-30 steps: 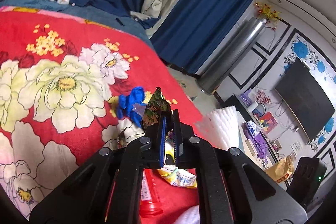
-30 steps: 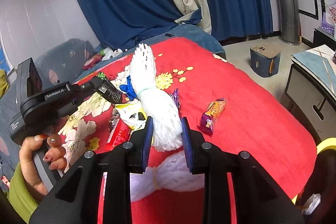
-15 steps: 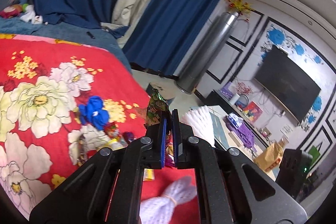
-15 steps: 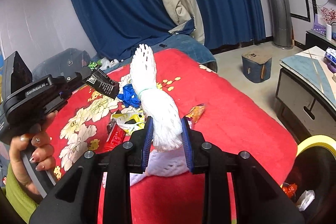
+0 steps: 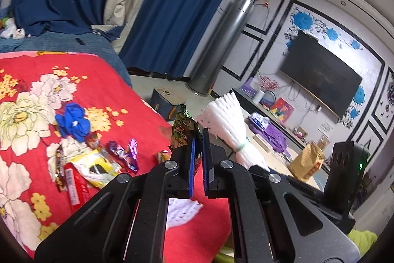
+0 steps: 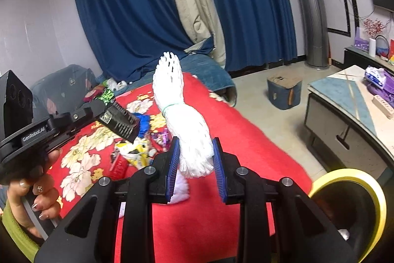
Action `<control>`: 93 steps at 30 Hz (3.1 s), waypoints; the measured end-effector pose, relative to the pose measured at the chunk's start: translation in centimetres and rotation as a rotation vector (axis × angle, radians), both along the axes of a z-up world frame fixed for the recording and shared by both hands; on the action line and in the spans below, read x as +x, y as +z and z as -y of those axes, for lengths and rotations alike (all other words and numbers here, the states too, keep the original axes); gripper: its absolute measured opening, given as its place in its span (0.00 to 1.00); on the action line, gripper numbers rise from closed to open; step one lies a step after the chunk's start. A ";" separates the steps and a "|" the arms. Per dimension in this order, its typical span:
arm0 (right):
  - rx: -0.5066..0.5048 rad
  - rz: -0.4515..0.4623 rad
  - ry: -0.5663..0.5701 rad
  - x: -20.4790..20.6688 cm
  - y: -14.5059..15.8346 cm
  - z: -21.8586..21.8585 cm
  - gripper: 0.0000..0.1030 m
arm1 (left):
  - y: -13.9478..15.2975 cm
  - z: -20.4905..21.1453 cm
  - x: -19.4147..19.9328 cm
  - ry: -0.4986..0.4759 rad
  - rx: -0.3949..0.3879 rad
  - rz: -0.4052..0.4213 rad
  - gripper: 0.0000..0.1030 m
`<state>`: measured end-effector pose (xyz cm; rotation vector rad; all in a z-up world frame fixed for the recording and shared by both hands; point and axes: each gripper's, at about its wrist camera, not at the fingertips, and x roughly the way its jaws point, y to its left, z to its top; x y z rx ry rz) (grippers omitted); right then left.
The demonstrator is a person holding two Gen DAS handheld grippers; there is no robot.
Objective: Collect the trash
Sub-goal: 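Carry the wrapper in the left tool and glove in the right tool over the bin, then open both tools to drop the wrapper and glove into the bin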
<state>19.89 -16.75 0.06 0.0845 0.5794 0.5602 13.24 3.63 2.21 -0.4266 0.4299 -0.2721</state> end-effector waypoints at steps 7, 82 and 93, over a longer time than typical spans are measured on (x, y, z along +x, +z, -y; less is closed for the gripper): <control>-0.023 -0.006 -0.038 -0.2 -0.7 2.7 0.25 | -0.2 2.3 0.0 -0.053 0.023 -0.006 0.02; -0.055 -0.244 -0.509 -3.4 -10.3 23.6 0.28 | -9.5 24.0 2.1 -0.578 0.228 -0.158 0.02; -0.052 -0.265 -0.587 -3.2 -10.9 24.9 0.54 | -9.9 24.0 3.2 -0.559 0.213 -0.178 0.40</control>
